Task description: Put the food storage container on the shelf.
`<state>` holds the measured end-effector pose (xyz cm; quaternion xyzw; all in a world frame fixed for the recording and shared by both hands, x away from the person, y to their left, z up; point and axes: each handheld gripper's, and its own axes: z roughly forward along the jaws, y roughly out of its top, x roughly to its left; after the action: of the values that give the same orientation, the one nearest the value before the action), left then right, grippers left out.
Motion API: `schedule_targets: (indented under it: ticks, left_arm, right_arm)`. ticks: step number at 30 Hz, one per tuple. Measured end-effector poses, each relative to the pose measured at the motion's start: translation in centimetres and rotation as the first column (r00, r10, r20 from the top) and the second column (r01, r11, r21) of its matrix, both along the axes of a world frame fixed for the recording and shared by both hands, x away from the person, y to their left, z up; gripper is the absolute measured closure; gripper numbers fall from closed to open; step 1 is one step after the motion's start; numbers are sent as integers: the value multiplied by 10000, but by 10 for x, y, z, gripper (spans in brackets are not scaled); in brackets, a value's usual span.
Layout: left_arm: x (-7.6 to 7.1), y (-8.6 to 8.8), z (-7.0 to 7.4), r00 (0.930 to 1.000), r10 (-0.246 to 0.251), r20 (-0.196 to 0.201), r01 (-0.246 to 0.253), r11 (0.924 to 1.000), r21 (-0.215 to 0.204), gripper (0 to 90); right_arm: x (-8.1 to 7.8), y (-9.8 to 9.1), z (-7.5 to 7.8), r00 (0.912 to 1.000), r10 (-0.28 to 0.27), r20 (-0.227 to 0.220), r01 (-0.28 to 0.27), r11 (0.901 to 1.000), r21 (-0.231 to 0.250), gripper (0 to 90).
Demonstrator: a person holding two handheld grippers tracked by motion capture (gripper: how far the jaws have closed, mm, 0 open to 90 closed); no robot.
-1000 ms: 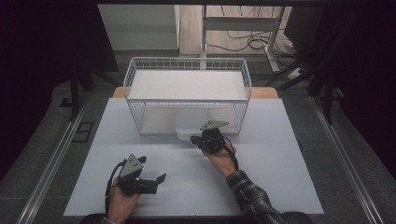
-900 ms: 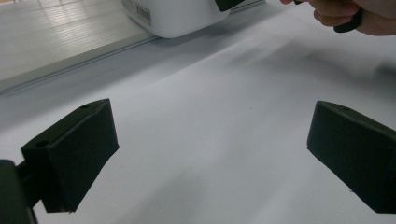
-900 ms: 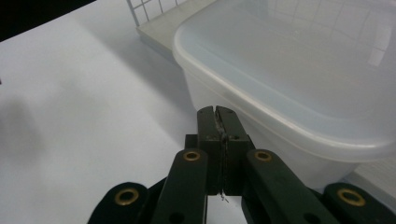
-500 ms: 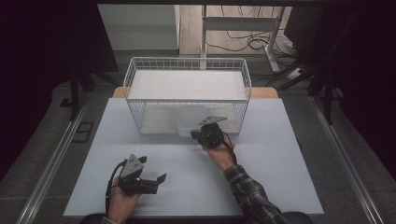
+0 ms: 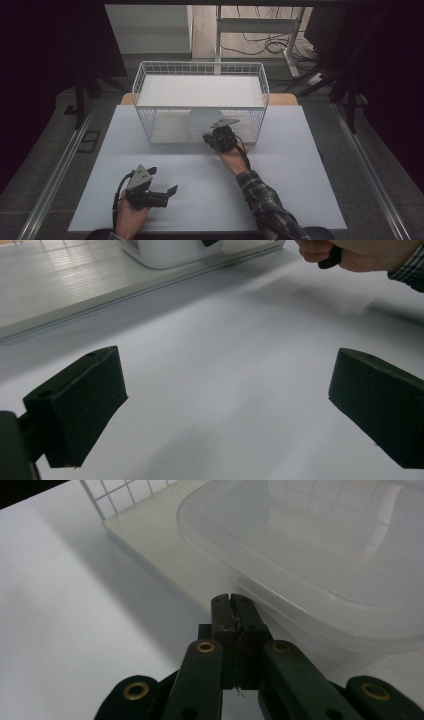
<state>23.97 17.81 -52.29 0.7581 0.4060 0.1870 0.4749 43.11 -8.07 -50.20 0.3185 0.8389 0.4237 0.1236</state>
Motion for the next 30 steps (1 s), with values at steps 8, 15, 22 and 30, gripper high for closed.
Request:
schedule_targets:
  ticks: [8,15,22,30]
  left_arm:
    - [0,0,0,10000,-31,-31,31,10000,-31,16]
    - [1,0,0,10000,-31,-40,30,10000,-69,17]
    - [1,2,0,10000,8,-28,-8,9999,-130,21]
    - [1,2,-1,9999,-94,-90,91,9995,-314,19]
  right_arm:
    - [9,0,0,9998,-211,-3,211,9998,-41,888]
    - [11,0,-5,9997,-247,-80,247,9997,-84,869]
    - [4,-3,-1,10000,-72,-69,71,9999,-74,743]
    - [-8,-9,4,9999,23,106,-21,9999,-159,575]
